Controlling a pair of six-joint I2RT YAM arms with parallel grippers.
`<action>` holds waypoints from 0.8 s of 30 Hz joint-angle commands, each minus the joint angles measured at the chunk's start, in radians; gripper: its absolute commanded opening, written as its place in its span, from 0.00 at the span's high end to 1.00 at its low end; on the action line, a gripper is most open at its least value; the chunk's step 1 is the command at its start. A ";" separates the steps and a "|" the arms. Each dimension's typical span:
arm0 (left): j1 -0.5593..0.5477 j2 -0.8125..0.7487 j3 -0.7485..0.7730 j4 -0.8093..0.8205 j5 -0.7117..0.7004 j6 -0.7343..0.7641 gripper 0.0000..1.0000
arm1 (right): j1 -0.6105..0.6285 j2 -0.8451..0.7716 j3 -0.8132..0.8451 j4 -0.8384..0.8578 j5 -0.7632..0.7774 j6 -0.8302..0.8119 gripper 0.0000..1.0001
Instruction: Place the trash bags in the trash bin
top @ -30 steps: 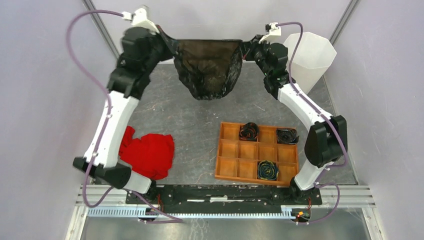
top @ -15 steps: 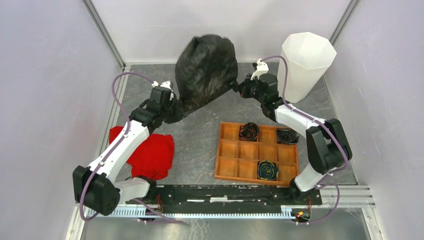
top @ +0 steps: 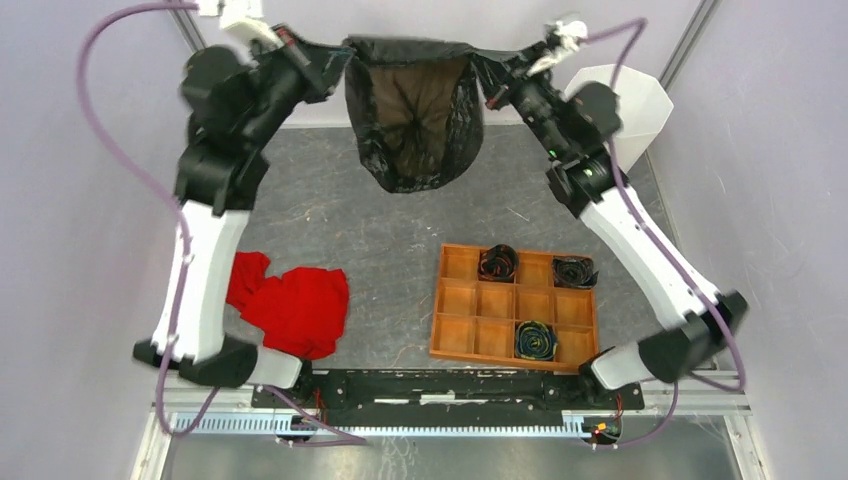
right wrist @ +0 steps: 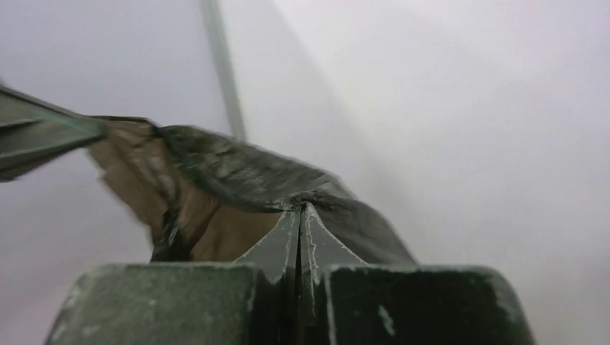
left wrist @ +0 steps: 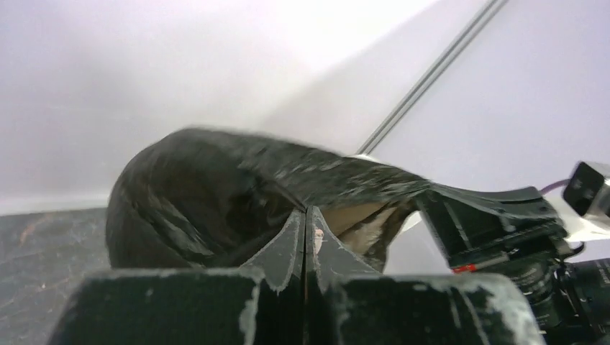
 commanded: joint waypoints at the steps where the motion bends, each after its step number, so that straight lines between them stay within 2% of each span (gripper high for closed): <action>1: 0.000 -0.211 -0.207 0.067 -0.075 -0.017 0.98 | 0.029 -0.137 -0.167 0.260 -0.063 -0.047 1.00; 5: 0.000 -0.413 -0.665 0.051 -0.169 -0.017 0.98 | 0.036 -0.189 -0.496 0.387 -0.106 -0.046 1.00; 8: 0.002 -0.540 -0.973 0.021 -0.150 -0.072 0.98 | 0.038 -0.189 -0.742 0.436 -0.138 -0.020 1.00; 10: 0.002 -0.607 -1.136 0.020 -0.137 -0.125 0.98 | 0.036 -0.174 -0.834 0.437 -0.167 -0.003 1.00; 12: 0.002 -0.648 -1.229 0.028 -0.111 -0.157 0.98 | 0.038 -0.170 -0.896 0.453 -0.194 0.021 1.00; 15: 0.002 -0.657 -1.245 0.051 -0.077 -0.166 0.98 | 0.042 -0.183 -0.918 0.449 -0.221 0.032 1.00; 21: 0.002 -0.577 -1.091 0.024 -0.020 -0.132 0.98 | 0.048 -0.251 -0.838 0.240 -0.213 -0.054 1.00; 24: 0.002 -0.587 -1.045 0.008 -0.001 -0.136 0.98 | 0.047 -0.275 -0.820 0.153 -0.238 -0.072 1.00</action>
